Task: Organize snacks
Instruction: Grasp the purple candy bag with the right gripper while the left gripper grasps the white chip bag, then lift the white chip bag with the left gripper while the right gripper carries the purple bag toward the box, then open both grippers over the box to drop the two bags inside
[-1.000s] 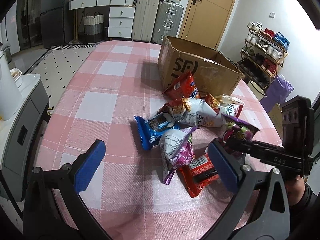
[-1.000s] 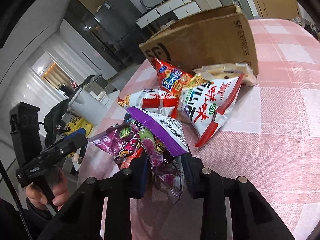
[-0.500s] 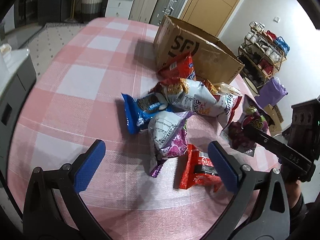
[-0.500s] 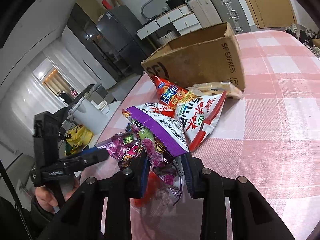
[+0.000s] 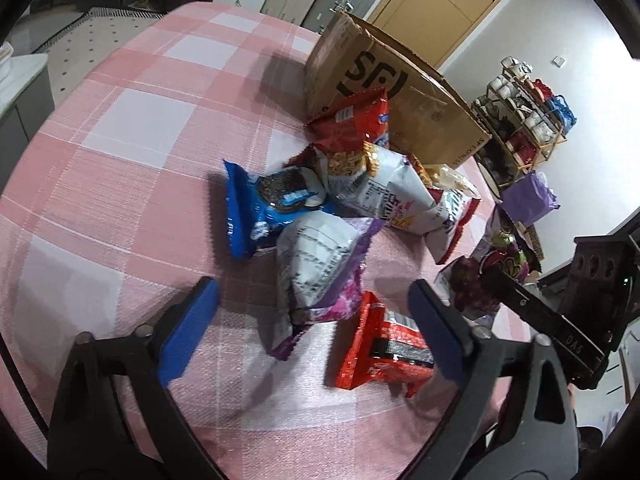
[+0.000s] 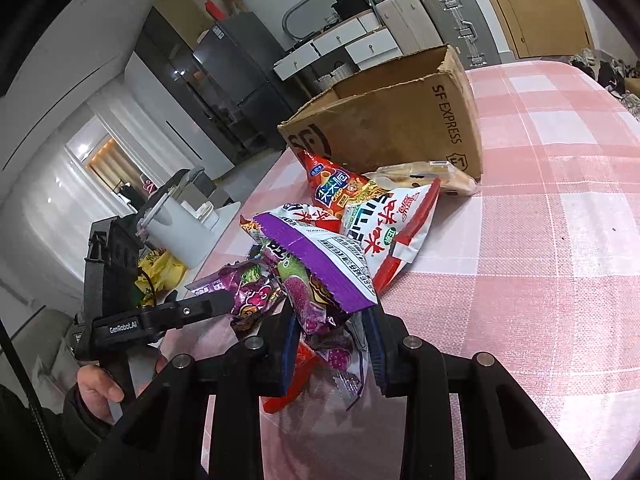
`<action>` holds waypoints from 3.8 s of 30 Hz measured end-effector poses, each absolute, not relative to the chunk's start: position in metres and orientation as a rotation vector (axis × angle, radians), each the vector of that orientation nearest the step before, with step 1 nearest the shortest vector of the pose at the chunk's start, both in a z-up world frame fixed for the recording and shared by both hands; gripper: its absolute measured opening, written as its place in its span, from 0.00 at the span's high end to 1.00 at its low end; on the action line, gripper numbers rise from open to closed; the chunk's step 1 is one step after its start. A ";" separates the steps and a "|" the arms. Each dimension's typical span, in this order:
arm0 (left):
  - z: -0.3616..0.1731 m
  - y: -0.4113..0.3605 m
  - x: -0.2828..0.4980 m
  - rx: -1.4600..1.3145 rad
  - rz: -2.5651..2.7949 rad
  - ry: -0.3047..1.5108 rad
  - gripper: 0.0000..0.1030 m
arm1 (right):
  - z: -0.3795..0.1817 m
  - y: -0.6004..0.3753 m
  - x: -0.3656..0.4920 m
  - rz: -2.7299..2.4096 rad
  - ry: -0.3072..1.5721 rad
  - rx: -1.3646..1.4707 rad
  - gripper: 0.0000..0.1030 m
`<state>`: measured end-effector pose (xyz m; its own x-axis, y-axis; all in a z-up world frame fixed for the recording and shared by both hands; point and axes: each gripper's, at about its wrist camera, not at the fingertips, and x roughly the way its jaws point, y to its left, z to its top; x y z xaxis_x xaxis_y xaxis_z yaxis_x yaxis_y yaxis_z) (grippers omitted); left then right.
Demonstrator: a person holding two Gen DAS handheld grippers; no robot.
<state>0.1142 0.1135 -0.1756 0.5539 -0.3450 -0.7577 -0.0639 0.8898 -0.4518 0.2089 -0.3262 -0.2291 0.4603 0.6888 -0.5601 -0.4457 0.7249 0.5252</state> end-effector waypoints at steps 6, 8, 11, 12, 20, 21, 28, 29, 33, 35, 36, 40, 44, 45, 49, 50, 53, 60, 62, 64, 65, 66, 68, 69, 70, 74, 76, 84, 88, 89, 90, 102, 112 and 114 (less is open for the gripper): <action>-0.179 0.113 0.119 -0.527 -0.218 0.969 0.44 | -0.231 -0.333 0.207 0.706 0.838 0.342 0.71; -0.181 0.110 0.123 -0.513 -0.217 0.987 0.56 | -0.232 -0.335 0.208 0.703 0.840 0.348 0.71; -0.186 0.111 0.122 -0.532 -0.235 0.992 0.62 | -0.232 -0.337 0.207 0.702 0.839 0.351 0.71; -0.185 0.112 0.121 -0.546 -0.237 0.978 0.64 | -0.232 -0.337 0.206 0.703 0.838 0.351 0.71; -0.180 0.102 0.118 -0.504 -0.244 0.970 0.75 | -0.227 -0.335 0.202 0.702 0.830 0.345 0.71; -0.179 0.101 0.117 -0.494 -0.242 0.969 0.75 | -0.227 -0.335 0.202 0.702 0.829 0.344 0.71; -0.162 0.098 0.106 -0.443 -0.234 0.935 0.75 | -0.221 -0.332 0.198 0.702 0.815 0.333 0.71; -0.158 0.101 0.100 -0.435 -0.232 0.928 0.75 | -0.220 -0.333 0.198 0.701 0.812 0.332 0.71; -0.149 0.102 0.090 -0.398 -0.237 0.913 0.75 | -0.217 -0.333 0.197 0.699 0.806 0.331 0.71; -0.144 0.101 0.087 -0.381 -0.235 0.905 0.75 | -0.216 -0.334 0.196 0.700 0.801 0.328 0.71; -0.142 0.101 0.087 -0.372 -0.234 0.902 0.75 | -0.215 -0.334 0.196 0.701 0.798 0.327 0.71; -0.131 0.100 0.082 -0.343 -0.236 0.881 0.75 | -0.210 -0.337 0.195 0.703 0.784 0.330 0.71; -0.119 0.098 0.077 -0.317 -0.244 0.863 0.75 | -0.203 -0.339 0.192 0.703 0.768 0.324 0.71; -0.116 0.097 0.076 -0.310 -0.247 0.858 0.75 | -0.200 -0.340 0.192 0.702 0.762 0.319 0.71; -0.103 0.094 0.075 -0.285 -0.262 0.837 0.74 | -0.188 -0.341 0.190 0.704 0.735 0.303 0.71; -0.100 0.093 0.074 -0.278 -0.265 0.834 0.74 | -0.184 -0.342 0.190 0.703 0.725 0.299 0.71; -0.090 0.089 0.075 -0.251 -0.284 0.830 0.74 | -0.174 -0.344 0.189 0.696 0.705 0.288 0.71; -0.055 0.083 0.081 -0.213 -0.313 0.778 0.74 | -0.139 -0.348 0.191 0.687 0.641 0.238 0.71; -0.044 0.081 0.083 -0.197 -0.318 0.762 0.74 | -0.128 -0.347 0.194 0.690 0.630 0.219 0.71; -0.034 0.079 0.087 -0.186 -0.323 0.744 0.74 | -0.119 -0.344 0.197 0.688 0.625 0.190 0.71; -0.029 0.079 0.089 -0.183 -0.326 0.736 0.74 | -0.112 -0.344 0.198 0.688 0.616 0.172 0.71; -0.024 0.079 0.091 -0.184 -0.329 0.722 0.74 | -0.106 -0.343 0.199 0.689 0.608 0.165 0.71; -0.011 0.076 0.097 -0.178 -0.331 0.706 0.74 | -0.096 -0.342 0.202 0.691 0.592 0.152 0.71; -0.004 0.077 0.099 -0.178 -0.325 0.691 0.74 | -0.090 -0.342 0.204 0.691 0.581 0.147 0.71; 0.004 0.079 0.101 -0.177 -0.318 0.673 0.74 | -0.086 -0.342 0.206 0.691 0.575 0.145 0.71; 0.031 0.084 0.114 -0.177 -0.302 0.638 0.74 | -0.069 -0.340 0.217 0.684 0.555 0.134 0.71; 0.043 0.087 0.121 -0.179 -0.300 0.623 0.74 | -0.059 -0.339 0.224 0.679 0.543 0.128 0.71; 0.080 0.086 0.156 -0.170 -0.298 0.640 0.74 | -0.031 -0.326 0.244 0.675 0.520 0.108 0.71; 0.090 0.078 0.179 -0.172 -0.313 0.654 0.74 | -0.020 -0.320 0.265 0.662 0.520 0.095 0.71; 0.091 0.076 0.187 -0.172 -0.318 0.665 0.74 | -0.018 -0.319 0.269 0.659 0.520 0.096 0.71; 0.091 0.074 0.194 -0.174 -0.320 0.671 0.74 | -0.017 -0.319 0.275 0.657 0.520 0.096 0.71; 0.086 0.045 0.276 -0.151 -0.308 0.725 0.74 | -0.016 -0.313 0.338 0.594 0.554 0.094 0.71; 0.041 0.024 0.346 -0.109 -0.283 0.817 0.74 | -0.054 -0.308 0.407 0.561 0.653 0.100 0.71; 0.029 0.024 0.358 -0.110 -0.283 0.828 0.74 | -0.063 -0.306 0.418 0.558 0.672 0.103 0.71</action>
<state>0.3576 0.0236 0.0295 0.6410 -0.2904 -0.7105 0.2051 0.9568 -0.2060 0.4181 -0.3060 -0.0635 0.6424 0.5211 -0.5619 -0.4562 0.8492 0.2659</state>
